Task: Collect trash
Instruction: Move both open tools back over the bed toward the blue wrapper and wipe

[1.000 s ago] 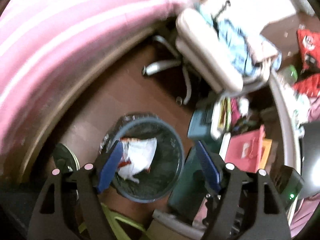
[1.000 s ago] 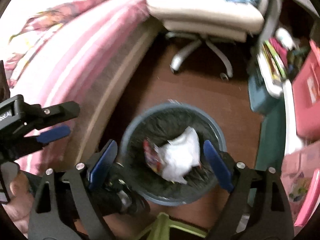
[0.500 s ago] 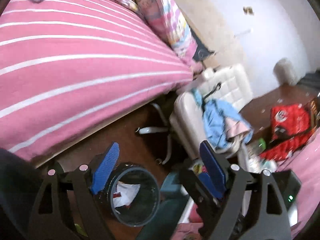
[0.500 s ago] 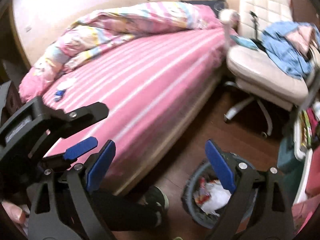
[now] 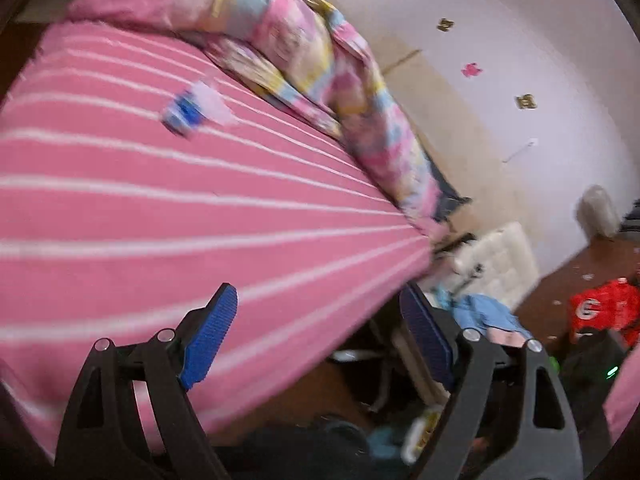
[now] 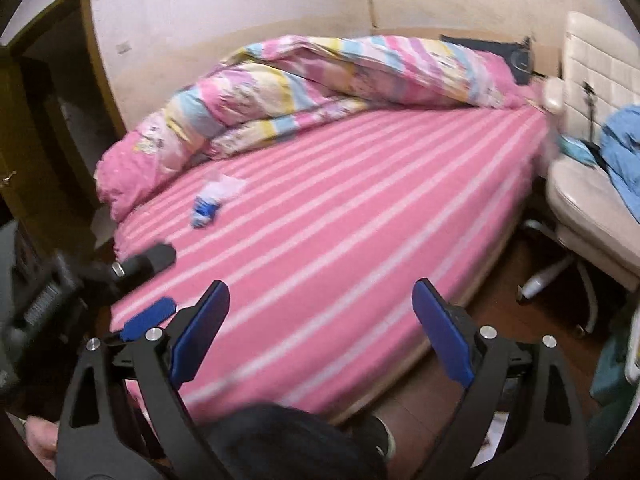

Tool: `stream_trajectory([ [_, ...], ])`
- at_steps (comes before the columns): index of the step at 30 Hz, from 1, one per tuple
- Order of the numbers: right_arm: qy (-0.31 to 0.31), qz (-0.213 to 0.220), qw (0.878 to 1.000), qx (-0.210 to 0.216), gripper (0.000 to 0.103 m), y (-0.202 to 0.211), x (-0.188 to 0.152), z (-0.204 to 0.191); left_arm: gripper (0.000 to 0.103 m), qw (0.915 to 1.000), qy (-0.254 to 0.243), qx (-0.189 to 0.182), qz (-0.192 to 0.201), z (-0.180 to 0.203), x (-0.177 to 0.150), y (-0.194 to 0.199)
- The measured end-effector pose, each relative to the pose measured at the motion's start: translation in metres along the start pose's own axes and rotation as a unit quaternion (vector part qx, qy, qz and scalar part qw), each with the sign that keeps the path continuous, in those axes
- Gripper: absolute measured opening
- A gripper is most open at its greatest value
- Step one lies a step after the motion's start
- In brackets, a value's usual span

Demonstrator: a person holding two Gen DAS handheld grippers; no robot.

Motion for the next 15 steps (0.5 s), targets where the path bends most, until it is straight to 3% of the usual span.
stream_trajectory([
  [3,0.01,0.027,0.999,0.022,0.093,-0.026,0.007,-0.026,0.081,0.9967,-0.064,0.048,0.016,-0.038,0.026,0.002],
  [5,0.024,0.046,0.998,0.033,0.094,-0.043,0.001,-0.046,0.081,0.9892,-0.115,0.089,0.019,-0.07,0.04,0.0],
  [7,0.035,0.051,0.997,0.042,0.094,-0.065,-0.005,-0.063,0.081,0.9857,-0.118,0.12,0.003,-0.102,0.051,-0.006],
  [9,0.036,0.036,0.997,0.057,0.094,-0.093,-0.012,-0.075,0.081,0.9861,-0.111,0.124,-0.004,-0.116,0.061,-0.014],
  [15,0.003,-0.023,0.996,0.086,0.094,-0.179,-0.02,-0.094,0.081,0.9736,-0.171,0.149,-0.026,-0.127,0.077,-0.065],
])
Point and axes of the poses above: each gripper's, at about its wrist camera, not at the fingertips, and y roughly against the way its jaws point, z to its right, x to its top, the point moved 7 cm from there along -y, roughly the way its jaws point, and after that the axes turned 12 degrees about z, right-handed, at the moved point
